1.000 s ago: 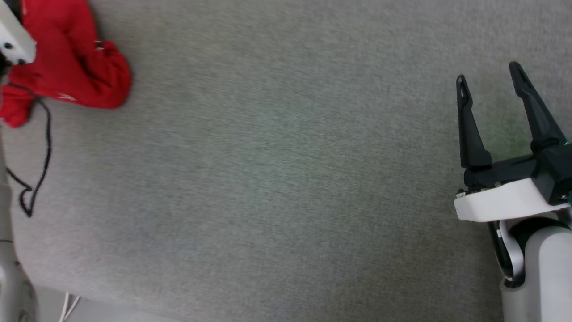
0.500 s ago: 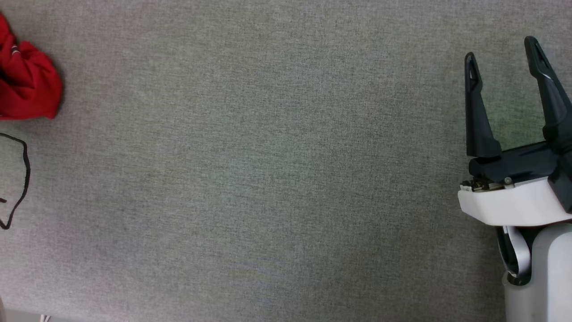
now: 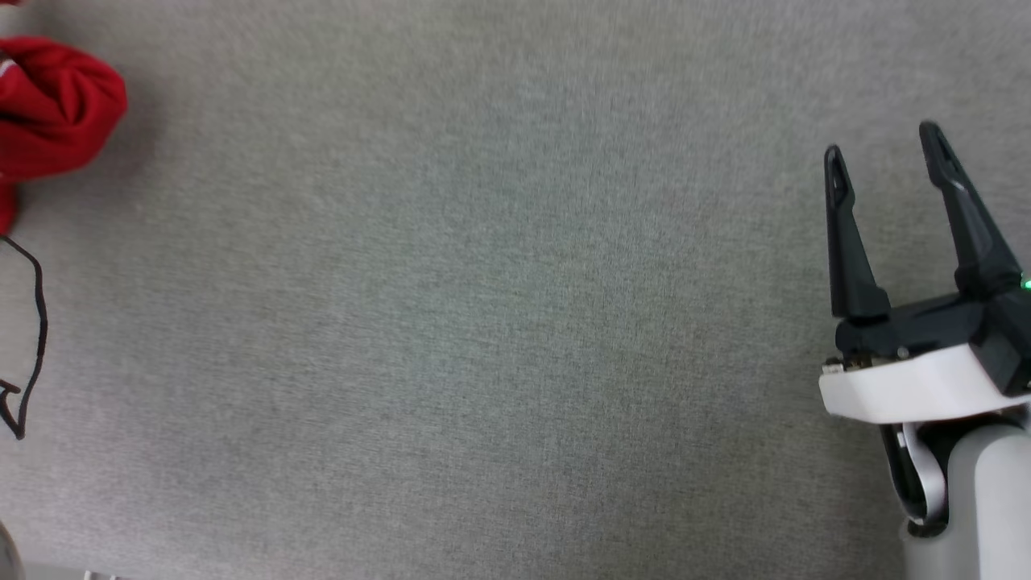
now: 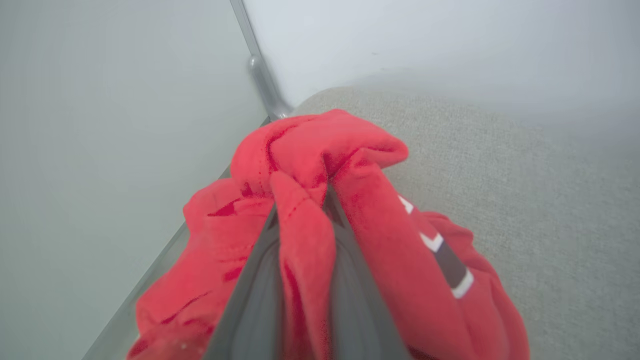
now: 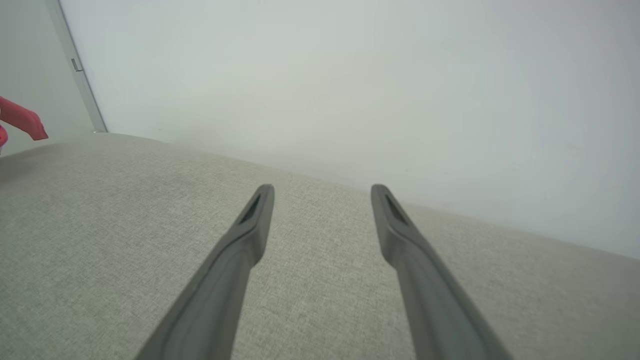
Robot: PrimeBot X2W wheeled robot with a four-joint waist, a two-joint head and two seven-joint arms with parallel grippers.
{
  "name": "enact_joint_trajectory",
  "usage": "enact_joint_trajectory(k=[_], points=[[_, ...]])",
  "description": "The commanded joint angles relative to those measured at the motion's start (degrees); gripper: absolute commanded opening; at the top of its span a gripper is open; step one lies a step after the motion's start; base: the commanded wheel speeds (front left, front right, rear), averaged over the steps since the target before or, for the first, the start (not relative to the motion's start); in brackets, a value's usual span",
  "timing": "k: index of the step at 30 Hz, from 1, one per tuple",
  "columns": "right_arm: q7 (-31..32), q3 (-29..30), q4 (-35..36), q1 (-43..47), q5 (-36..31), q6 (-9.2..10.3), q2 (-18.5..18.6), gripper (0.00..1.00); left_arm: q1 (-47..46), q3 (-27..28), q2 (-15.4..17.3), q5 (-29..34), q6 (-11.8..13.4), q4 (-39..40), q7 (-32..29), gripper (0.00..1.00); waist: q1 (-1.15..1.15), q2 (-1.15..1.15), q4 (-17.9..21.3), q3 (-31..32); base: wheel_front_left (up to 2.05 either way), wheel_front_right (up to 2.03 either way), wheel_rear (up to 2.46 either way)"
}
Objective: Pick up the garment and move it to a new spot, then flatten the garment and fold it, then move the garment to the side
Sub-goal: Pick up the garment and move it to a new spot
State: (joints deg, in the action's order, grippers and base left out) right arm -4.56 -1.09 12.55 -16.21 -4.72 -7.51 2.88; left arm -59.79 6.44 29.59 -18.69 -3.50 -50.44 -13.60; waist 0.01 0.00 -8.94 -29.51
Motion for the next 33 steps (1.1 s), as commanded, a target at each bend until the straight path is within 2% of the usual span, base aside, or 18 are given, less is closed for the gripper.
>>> enact_joint_trajectory(k=[1,4,8,15,23,27,33], points=[[-0.36,0.38,-0.53,1.36,0.95,0.04,0.00,1.00,0.36,-0.28,-0.21,0.47,-0.36,0.30,3.14,0.00,-0.01,0.00,-0.36,5.43,0.00,0.00,0.00],[-0.61,1.29,-1.61,3.42,2.33,0.03,0.00,1.00,0.59,-0.69,-1.11,1.08,-0.26,1.03,11.01,0.00,-0.01,0.00,-0.40,9.95,0.00,0.00,0.00],[-0.96,1.96,-3.31,6.21,4.59,0.03,-0.01,1.00,2.98,-1.06,-2.87,1.27,-0.16,1.89,18.49,0.00,-0.01,0.00,0.53,15.83,0.00,0.00,0.00],[-1.48,2.93,-5.15,11.33,7.47,0.03,0.00,1.00,11.91,-1.28,-7.28,0.07,0.34,6.91,23.47,0.00,-0.01,0.00,4.56,24.42,0.00,0.00,0.00],[-0.07,3.20,-4.94,15.88,7.94,0.03,-0.01,1.00,26.61,-6.57,-14.92,0.84,1.13,22.50,20.30,0.00,-0.01,0.00,11.35,28.97,0.00,0.00,0.00],[0.50,2.72,-4.31,16.29,7.81,0.03,-0.03,1.00,31.51,-9.40,-17.92,0.57,0.65,28.68,17.91,0.00,-0.01,0.00,14.46,28.74,0.00,0.00,0.00],[0.78,3.05,-3.64,15.80,8.27,0.03,-0.02,1.00,36.70,-18.70,-23.62,0.74,-1.45,35.87,13.27,0.00,-0.01,0.00,19.56,25.84,0.00,0.00,0.00]])
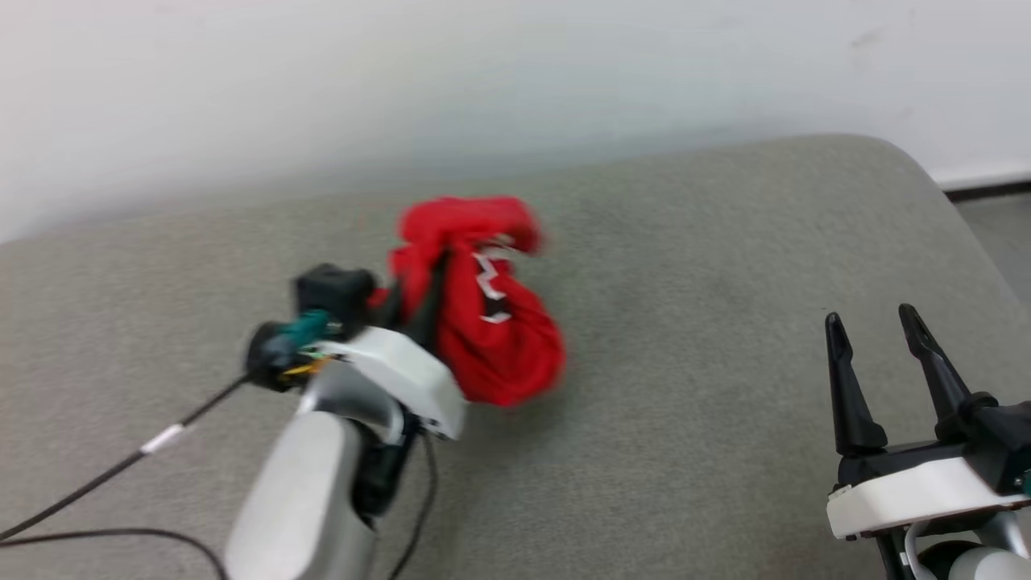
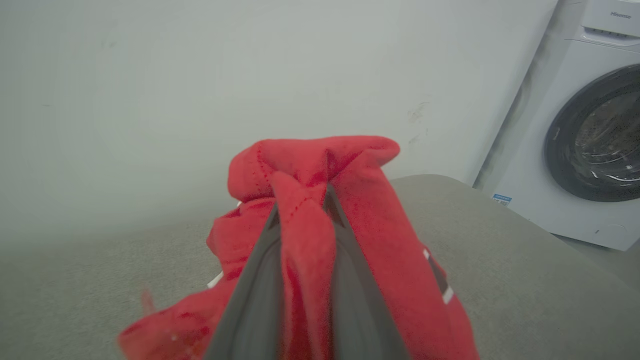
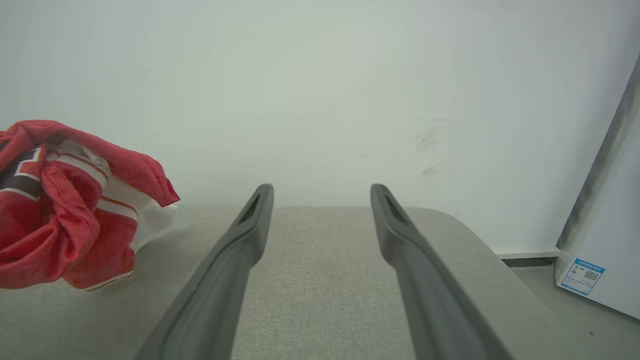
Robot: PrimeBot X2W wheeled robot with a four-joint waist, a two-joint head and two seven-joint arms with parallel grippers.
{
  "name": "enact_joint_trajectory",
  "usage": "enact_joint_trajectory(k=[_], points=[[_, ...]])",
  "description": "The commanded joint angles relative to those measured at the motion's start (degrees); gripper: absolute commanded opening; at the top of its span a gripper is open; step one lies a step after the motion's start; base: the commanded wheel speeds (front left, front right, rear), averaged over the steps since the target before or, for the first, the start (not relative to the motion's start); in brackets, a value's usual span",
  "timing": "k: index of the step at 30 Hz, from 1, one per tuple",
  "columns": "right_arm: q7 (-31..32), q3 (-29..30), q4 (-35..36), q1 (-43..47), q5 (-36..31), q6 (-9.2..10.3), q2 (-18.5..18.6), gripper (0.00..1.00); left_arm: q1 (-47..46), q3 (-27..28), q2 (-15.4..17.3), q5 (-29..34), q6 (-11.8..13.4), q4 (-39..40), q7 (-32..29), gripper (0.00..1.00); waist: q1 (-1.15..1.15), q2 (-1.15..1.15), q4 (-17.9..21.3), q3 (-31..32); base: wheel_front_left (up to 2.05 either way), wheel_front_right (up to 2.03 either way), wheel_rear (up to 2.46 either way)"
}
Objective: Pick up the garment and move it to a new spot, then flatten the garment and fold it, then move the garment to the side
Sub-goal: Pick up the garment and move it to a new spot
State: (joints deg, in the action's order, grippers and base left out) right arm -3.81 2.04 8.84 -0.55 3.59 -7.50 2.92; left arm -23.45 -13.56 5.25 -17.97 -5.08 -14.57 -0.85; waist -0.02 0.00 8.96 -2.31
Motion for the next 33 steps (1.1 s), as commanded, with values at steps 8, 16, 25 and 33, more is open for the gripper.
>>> enact_joint_trajectory(k=[8,16,25,33], points=[[-1.04,0.63,-0.67,-2.09,1.33,0.02,-0.04,1.00,1.10,-11.97,-1.78,-0.41,-1.78,-3.89,-3.08,0.00,0.02,0.00,4.62,-7.80,0.00,0.00,0.00],[-2.16,0.54,-2.58,-3.77,1.40,0.02,-0.05,1.00,1.29,-20.11,-2.05,-1.44,-2.24,-9.94,-2.15,1.00,0.02,0.00,2.56,-9.65,0.00,0.00,0.00],[-1.16,3.38,-3.75,-2.47,0.42,0.02,-0.03,1.00,0.85,-17.83,-2.29,-4.56,0.98,-4.46,10.43,1.00,0.02,0.00,-3.09,-4.78,0.00,0.00,0.00],[0.78,3.67,-2.94,-0.66,-0.15,0.02,-0.04,1.00,3.94,-9.31,1.89,-5.52,7.95,0.94,14.15,1.00,0.02,0.00,-6.37,-2.00,0.00,0.00,0.00]])
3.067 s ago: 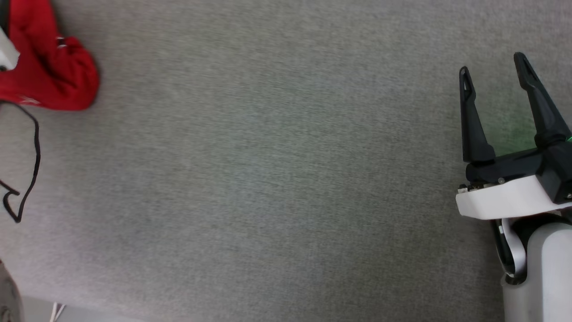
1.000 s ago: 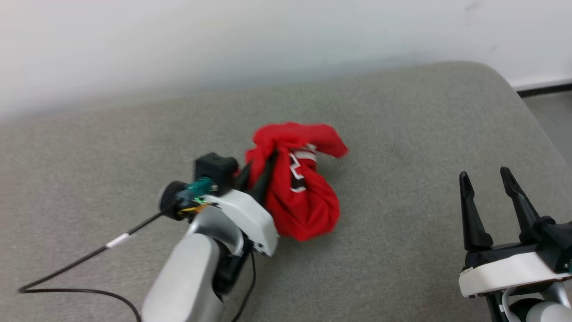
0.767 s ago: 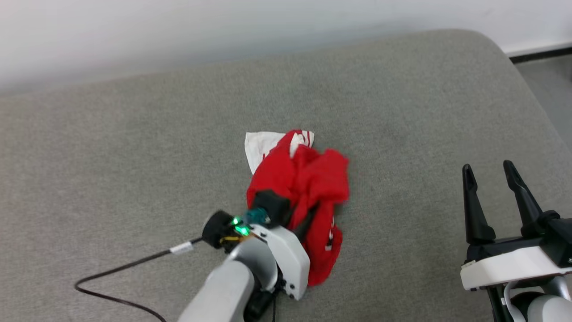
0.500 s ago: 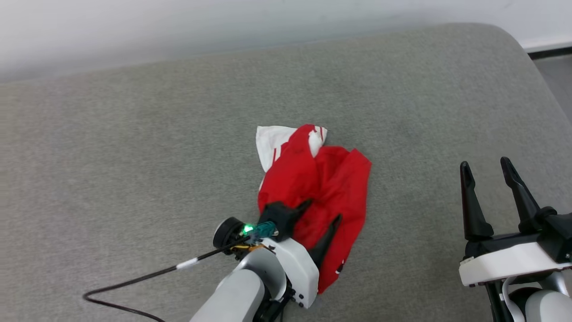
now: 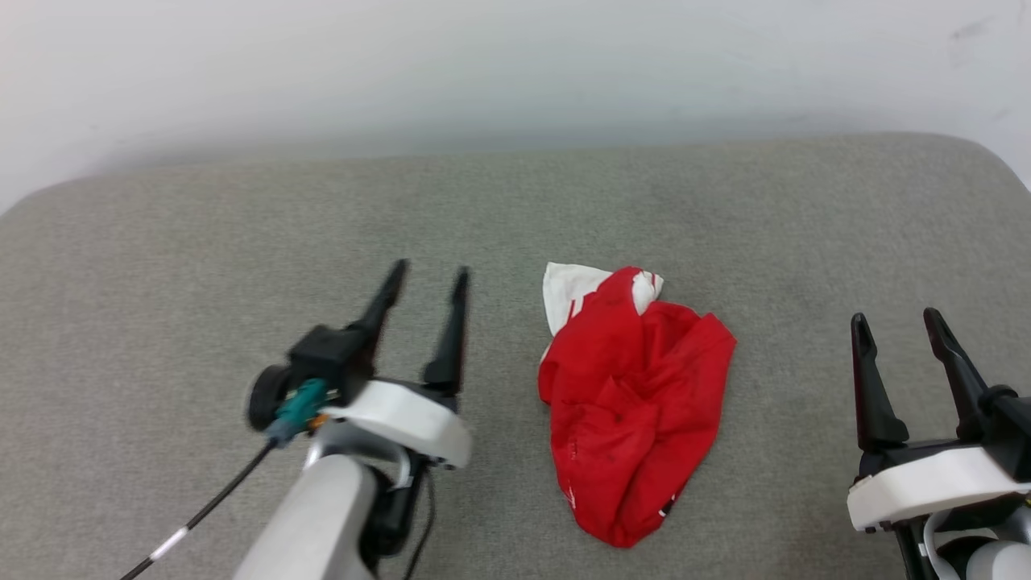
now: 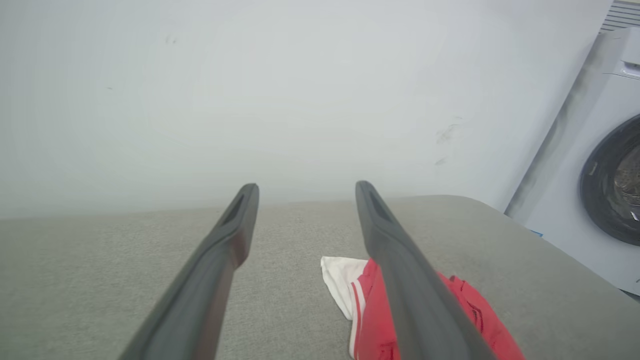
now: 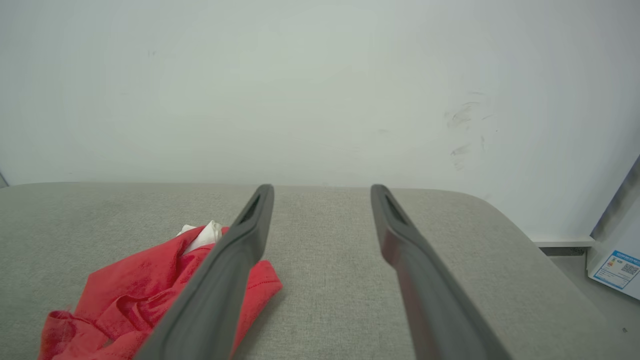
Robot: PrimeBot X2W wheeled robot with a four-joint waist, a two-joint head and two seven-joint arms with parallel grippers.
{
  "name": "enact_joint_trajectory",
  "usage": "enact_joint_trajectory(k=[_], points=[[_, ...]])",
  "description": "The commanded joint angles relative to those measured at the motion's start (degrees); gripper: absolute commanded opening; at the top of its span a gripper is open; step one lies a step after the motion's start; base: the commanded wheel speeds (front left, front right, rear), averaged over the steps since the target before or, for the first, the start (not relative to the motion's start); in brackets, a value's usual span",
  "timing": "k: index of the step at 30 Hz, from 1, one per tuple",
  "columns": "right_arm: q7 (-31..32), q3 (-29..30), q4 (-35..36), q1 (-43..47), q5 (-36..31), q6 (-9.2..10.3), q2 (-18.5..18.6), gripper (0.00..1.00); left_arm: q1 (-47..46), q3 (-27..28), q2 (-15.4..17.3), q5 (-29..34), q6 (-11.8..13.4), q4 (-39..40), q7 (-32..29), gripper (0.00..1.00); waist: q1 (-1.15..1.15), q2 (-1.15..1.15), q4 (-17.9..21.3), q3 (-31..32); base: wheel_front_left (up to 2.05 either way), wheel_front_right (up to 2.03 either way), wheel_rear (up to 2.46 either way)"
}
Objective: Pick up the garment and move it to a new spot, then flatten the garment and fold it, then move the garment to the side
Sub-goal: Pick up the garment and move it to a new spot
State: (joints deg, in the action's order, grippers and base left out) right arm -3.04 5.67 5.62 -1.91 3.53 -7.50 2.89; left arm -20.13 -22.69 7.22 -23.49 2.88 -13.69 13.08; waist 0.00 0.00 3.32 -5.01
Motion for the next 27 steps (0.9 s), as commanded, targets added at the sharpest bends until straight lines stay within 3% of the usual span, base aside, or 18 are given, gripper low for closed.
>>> enact_joint_trajectory(k=[1,6,11,27], points=[[0.19,0.15,0.28,1.06,-0.15,0.02,-0.02,1.00,1.29,0.92,0.77,-0.01,0.95,0.71,0.35,1.00,0.00,0.00,-1.09,0.96,0.00,0.00,0.00],[0.94,0.35,0.55,2.39,-0.24,0.02,-0.03,1.00,6.56,6.01,5.21,-1.01,4.52,2.66,0.14,1.00,0.00,0.00,-2.17,2.50,0.00,0.00,0.00],[1.90,-0.10,0.66,3.90,-0.66,0.02,-0.02,1.00,12.74,7.94,8.62,-1.55,6.21,4.60,-1.70,1.00,0.00,0.00,-2.48,4.41,0.00,0.00,0.00],[3.31,-1.00,1.48,6.26,-0.08,0.02,-0.02,1.00,16.63,6.02,9.95,-0.99,7.30,9.44,-4.48,1.00,0.00,0.00,-2.30,6.34,0.00,0.00,0.00]])
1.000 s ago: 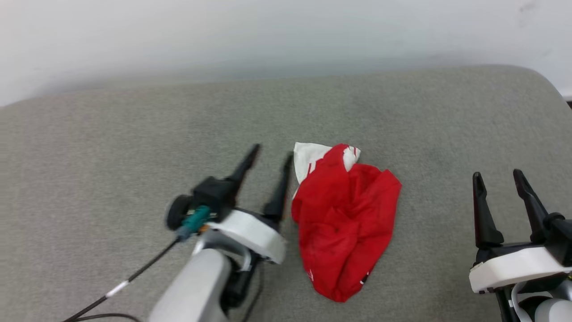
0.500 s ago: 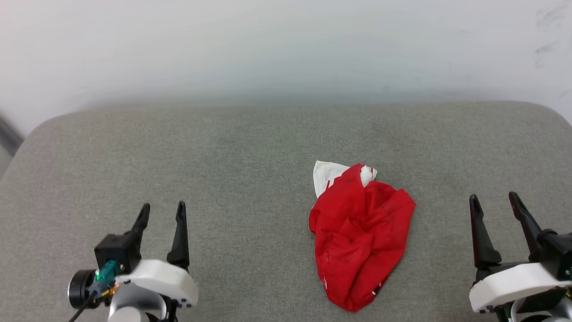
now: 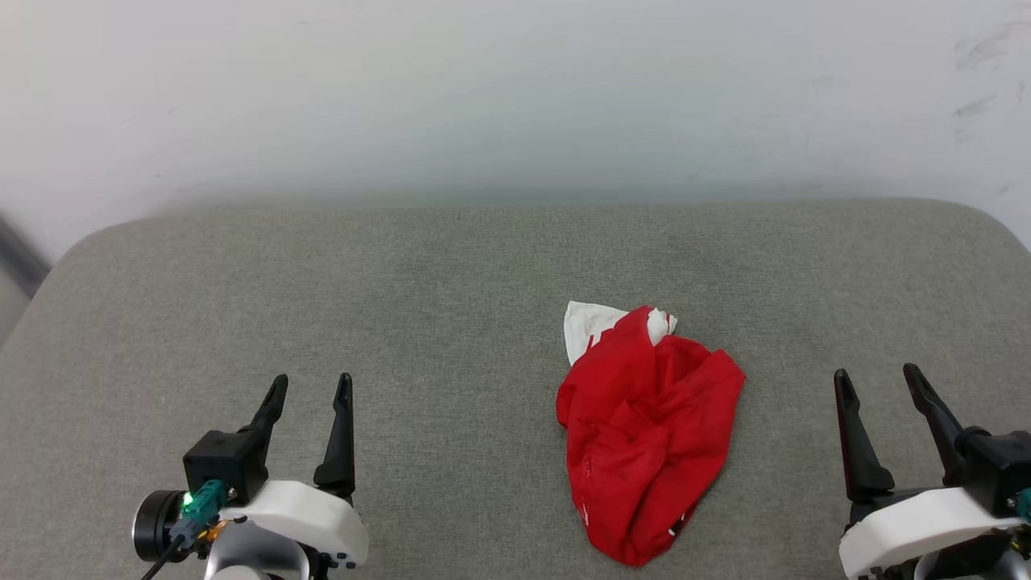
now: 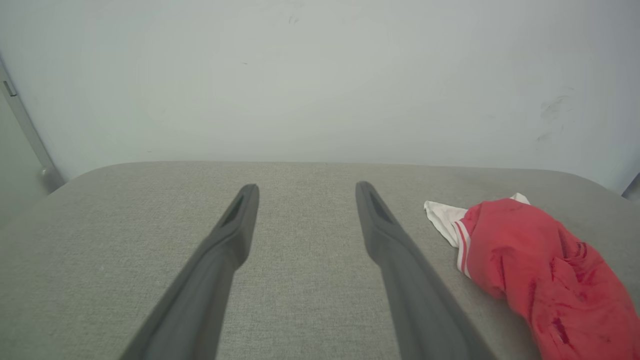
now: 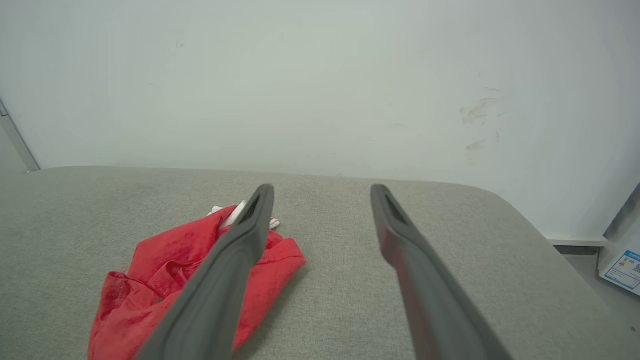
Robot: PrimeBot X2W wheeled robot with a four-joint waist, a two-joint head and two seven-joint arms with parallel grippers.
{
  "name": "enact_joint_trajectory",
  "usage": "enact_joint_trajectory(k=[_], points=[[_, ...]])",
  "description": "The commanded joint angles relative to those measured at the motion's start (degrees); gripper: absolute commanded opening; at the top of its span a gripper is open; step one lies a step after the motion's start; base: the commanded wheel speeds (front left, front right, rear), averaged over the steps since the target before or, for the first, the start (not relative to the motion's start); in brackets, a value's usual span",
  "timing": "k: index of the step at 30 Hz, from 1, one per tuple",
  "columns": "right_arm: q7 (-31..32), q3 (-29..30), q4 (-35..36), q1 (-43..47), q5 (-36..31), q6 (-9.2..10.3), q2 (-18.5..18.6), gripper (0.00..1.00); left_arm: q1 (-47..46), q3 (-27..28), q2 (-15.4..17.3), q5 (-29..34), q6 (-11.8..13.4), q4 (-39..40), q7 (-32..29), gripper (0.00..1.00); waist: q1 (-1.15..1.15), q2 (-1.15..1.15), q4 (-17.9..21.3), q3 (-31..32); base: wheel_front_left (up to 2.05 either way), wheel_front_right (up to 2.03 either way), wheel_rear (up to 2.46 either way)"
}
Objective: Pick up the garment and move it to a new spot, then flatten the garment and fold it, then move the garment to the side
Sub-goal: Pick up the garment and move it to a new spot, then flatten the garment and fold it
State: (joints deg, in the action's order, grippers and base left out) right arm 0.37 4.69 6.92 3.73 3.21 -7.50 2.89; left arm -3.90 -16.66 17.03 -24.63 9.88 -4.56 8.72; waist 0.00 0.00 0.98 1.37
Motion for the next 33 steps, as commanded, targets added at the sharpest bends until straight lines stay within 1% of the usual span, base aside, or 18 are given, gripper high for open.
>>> enact_joint_trajectory(k=[1,5,7,11,12,13,17,21,25,28,33], points=[[-0.09,-0.05,0.18,0.63,0.15,0.02,-0.02,1.00,0.43,-0.03,0.20,0.09,0.36,0.38,-0.23,1.00,0.00,0.00,0.11,-0.06,0.00,0.00,0.00],[1.17,0.18,-0.79,0.95,0.80,0.02,-0.02,1.00,0.23,-0.19,0.20,-0.07,0.52,0.73,-0.43,1.00,0.00,0.00,0.21,-0.31,0.00,0.00,0.00],[2.28,1.21,-1.66,0.54,2.66,0.02,0.00,1.00,-0.18,-0.31,-0.01,-0.16,0.55,0.91,-0.35,1.00,0.00,0.00,0.17,-0.59,0.00,0.00,0.00],[6.01,3.30,-4.41,-1.45,4.01,0.02,0.00,1.00,-0.97,-0.58,-0.34,0.00,0.56,1.13,0.02,1.00,0.00,0.00,0.03,-1.31,0.00,0.00,0.00],[10.57,4.42,-7.20,-2.90,4.80,0.02,-0.03,1.00,-1.65,-0.82,-0.59,0.21,0.49,1.43,0.24,1.00,0.00,0.00,-0.34,-2.56,0.00,0.00,0.00],[10.57,4.42,-7.20,-2.90,4.80,0.02,-0.03,1.00,-1.65,-0.82,-0.59,0.21,0.49,1.43,0.24,1.00,0.00,0.00,-0.34,-2.56,0.00,0.00,0.00],[21.42,5.56,-12.69,-8.51,5.96,0.02,-0.05,1.00,-2.87,-1.25,-1.38,0.00,0.07,1.33,1.31,1.00,0.00,0.00,-1.66,-5.05,0.00,0.00,0.00],[30.80,3.67,-16.99,-14.29,8.04,0.02,2.63,1.00,-4.99,-2.12,-2.40,0.10,-0.77,0.79,2.23,1.00,0.00,0.00,-4.02,-7.74,0.00,0.00,0.00],[36.79,-0.02,-19.85,-19.27,11.13,0.02,5.29,1.00,-7.29,-2.56,-3.09,0.24,-1.40,-0.17,3.20,1.00,0.00,0.00,-6.27,-10.49,0.00,0.00,0.00],[39.43,-2.72,-22.69,-22.56,12.45,0.02,6.71,1.00,-8.76,-2.82,-3.72,0.26,-1.80,-0.85,3.78,1.00,0.00,0.00,-7.40,-12.25,0.00,0.00,0.00],[40.14,-4.65,-29.82,-26.35,14.51,0.02,6.66,1.00,-10.55,-3.09,-4.30,0.12,-2.63,-2.42,4.60,1.00,0.00,0.00,-8.89,-14.33,0.00,0.00,0.00]])
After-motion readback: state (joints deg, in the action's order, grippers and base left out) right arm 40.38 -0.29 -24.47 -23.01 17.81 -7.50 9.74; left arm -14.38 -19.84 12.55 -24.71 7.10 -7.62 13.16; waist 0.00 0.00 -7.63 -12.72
